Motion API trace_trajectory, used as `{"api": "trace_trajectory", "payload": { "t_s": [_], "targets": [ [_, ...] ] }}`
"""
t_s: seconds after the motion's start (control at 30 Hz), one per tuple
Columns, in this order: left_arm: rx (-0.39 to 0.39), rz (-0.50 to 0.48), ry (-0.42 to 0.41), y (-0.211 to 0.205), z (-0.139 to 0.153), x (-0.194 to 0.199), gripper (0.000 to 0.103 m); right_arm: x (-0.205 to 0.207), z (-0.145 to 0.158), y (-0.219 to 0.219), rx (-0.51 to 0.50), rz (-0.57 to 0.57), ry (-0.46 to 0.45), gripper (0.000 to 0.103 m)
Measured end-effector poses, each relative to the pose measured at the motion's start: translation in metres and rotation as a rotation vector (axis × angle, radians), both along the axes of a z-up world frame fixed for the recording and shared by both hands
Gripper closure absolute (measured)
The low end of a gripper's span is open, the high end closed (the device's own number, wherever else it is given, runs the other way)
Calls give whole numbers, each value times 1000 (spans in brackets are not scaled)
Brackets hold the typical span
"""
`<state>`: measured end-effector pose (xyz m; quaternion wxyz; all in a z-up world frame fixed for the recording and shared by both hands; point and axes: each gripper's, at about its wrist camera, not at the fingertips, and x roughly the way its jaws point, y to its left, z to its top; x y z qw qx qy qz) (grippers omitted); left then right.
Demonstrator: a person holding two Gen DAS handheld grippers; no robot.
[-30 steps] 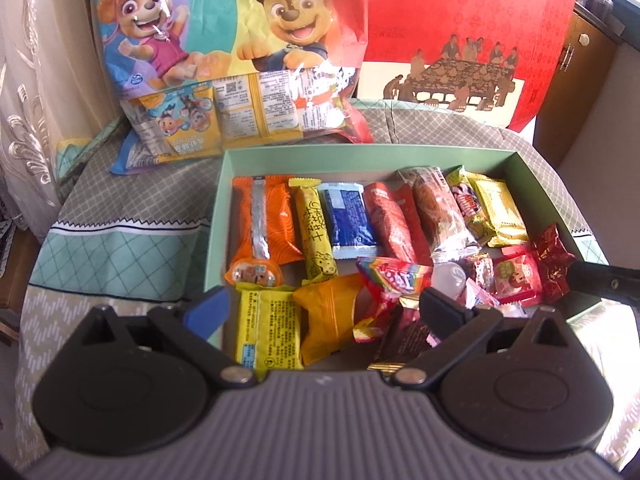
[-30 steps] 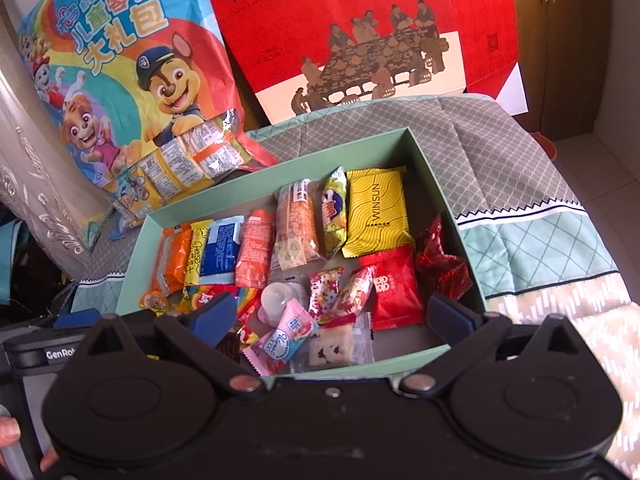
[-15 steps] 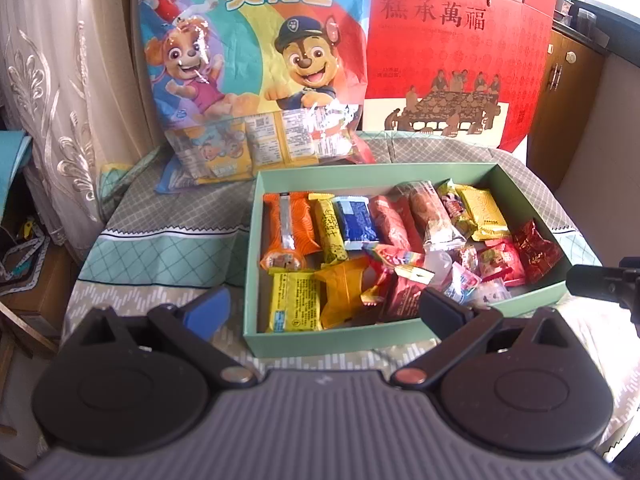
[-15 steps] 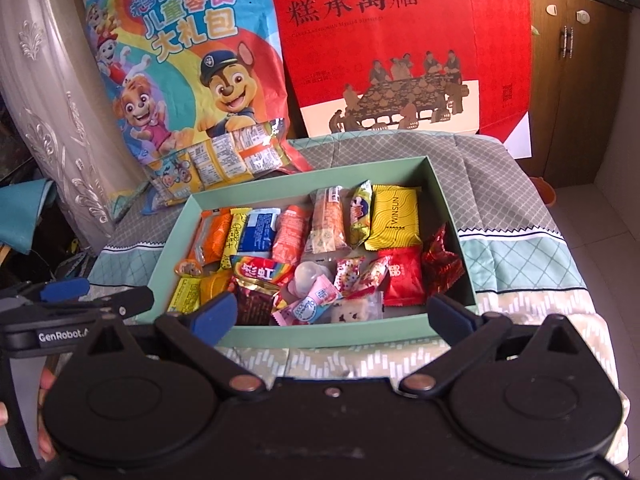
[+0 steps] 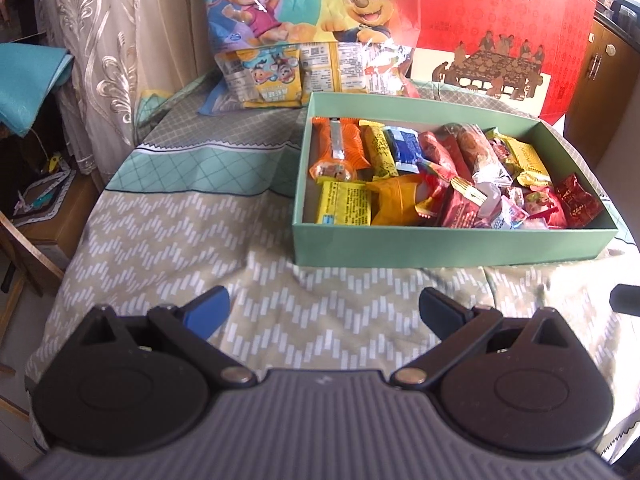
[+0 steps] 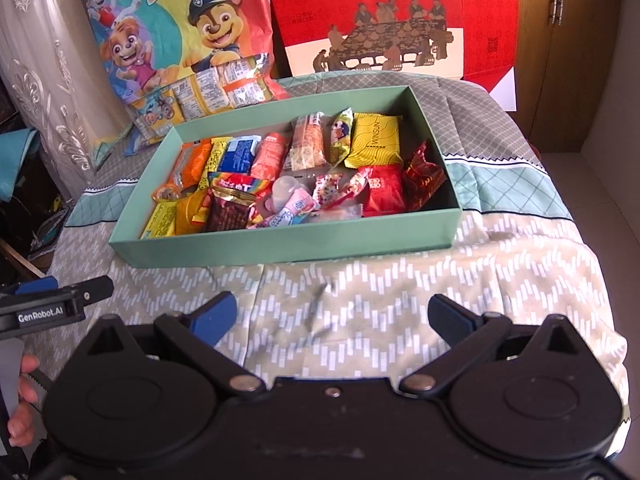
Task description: Organize snacks
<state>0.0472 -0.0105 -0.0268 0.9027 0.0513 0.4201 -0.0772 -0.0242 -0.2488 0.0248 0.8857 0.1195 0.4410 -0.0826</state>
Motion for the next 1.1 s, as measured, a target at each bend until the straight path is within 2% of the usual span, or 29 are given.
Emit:
{"api": "trace_trajectory", "payload": {
  "t_s": [0.5, 1.1],
  "targets": [
    [29, 18, 46, -5, -18, 1, 0, -1, -22, 3, -16, -14, 62, 0],
    [35, 15, 58, -10, -16, 14, 0, 13, -20, 4, -56, 1, 77, 0]
  ]
}}
